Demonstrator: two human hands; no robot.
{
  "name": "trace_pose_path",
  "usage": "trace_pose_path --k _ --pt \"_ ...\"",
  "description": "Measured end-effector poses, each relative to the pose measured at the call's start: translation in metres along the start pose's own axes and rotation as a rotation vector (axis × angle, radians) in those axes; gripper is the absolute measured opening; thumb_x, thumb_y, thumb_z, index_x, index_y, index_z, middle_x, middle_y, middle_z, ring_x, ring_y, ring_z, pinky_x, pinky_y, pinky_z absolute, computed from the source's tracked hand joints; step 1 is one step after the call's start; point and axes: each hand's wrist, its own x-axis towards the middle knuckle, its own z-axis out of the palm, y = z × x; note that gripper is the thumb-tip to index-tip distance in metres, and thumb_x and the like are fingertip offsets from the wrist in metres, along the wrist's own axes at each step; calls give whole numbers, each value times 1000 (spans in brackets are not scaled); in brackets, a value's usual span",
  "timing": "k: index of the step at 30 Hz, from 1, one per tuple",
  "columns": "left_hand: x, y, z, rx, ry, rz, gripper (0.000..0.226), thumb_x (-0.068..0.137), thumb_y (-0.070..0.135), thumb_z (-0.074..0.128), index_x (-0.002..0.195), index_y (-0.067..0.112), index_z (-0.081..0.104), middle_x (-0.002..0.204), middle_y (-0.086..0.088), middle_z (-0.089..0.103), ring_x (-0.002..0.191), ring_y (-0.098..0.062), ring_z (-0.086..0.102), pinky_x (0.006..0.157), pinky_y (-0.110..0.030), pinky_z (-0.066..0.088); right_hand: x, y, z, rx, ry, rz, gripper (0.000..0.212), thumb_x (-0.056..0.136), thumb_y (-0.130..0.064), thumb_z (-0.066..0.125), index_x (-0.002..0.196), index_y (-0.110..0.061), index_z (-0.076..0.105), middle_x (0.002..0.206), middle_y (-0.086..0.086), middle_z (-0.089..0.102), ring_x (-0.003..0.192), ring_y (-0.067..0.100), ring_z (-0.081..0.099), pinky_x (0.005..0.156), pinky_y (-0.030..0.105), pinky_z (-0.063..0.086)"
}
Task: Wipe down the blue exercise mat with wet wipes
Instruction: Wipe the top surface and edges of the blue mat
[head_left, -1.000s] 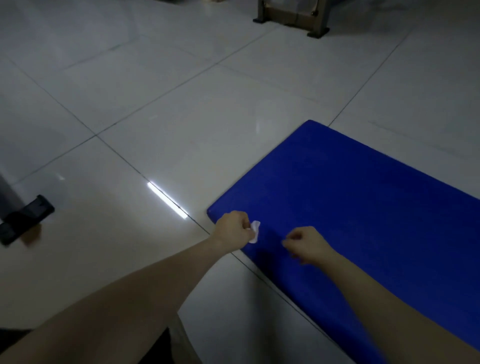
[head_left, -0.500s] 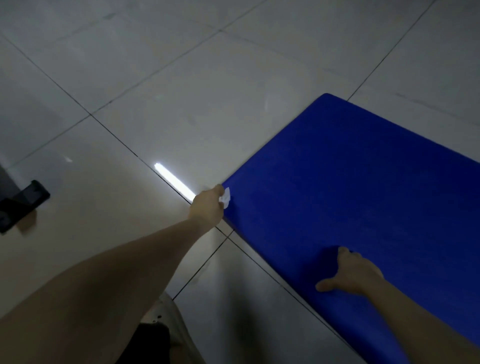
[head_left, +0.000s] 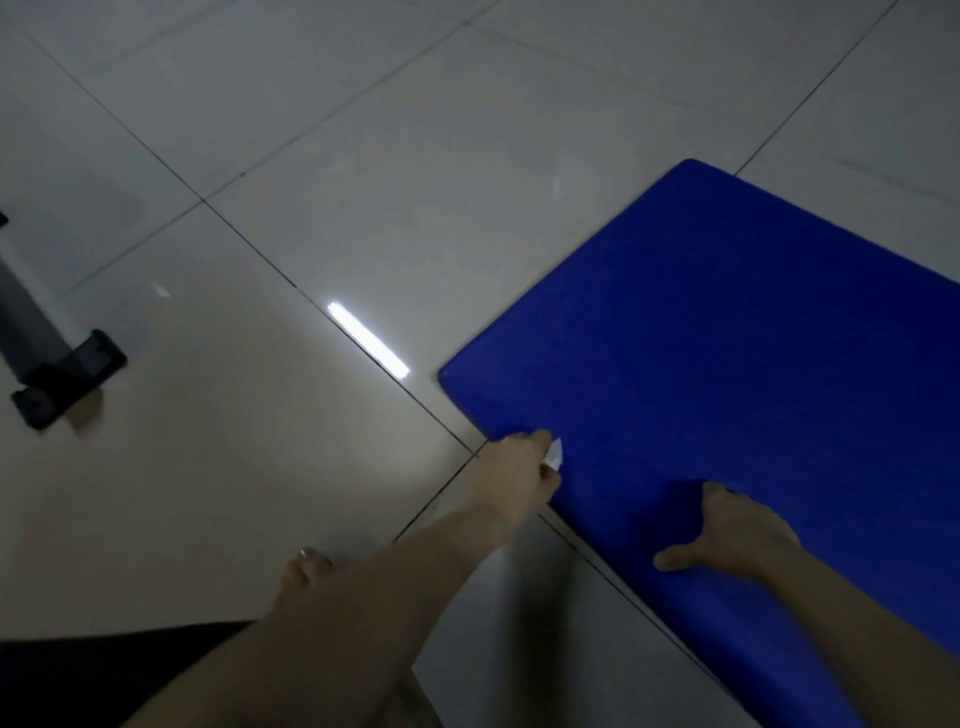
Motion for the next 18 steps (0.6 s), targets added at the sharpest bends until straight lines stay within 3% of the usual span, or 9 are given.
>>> trace_pose_path --k 3,7,12,15,18 --pt "16 -20 -21 50 32 -10 23 106 30 43 88 17 48 87 -8 61 76 -26 61 72 -40 53 1 1 0 2 8 -3 144 54 -80 78 158 -8 11 158 10 32 137 26 45 97 35 51" --pt "51 -59 -63 187 284 -227 34 107 39 34 103 14 57 96 -11 61 85 -31 61 79 -42 54 1 0 0 10 12 2 142 56 -78 79 158 -8 11 158 9 32 136 26 45 97 34 52" --pt "66 -64 -76 67 351 -410 16 98 26 56 83 20 53 84 0 58 78 -20 57 73 -27 46 1 -1 -2 -5 21 6 138 52 -80 79 155 -9 21 152 6 41 131 23 49 96 34 52" --pt "49 -55 -53 -53 367 -380 26 98 31 59 81 12 60 79 -4 68 76 -25 66 78 -35 57 1 -2 -2 -13 26 4 128 47 -81 80 145 -12 35 138 2 51 119 19 54 90 33 54" --pt "21 -29 -17 -86 261 -280 23 96 35 61 89 13 63 81 -3 68 74 -20 66 75 -39 58 1 -3 -5 -19 0 11 126 48 -80 80 144 -12 35 138 1 50 119 19 53 92 33 53"
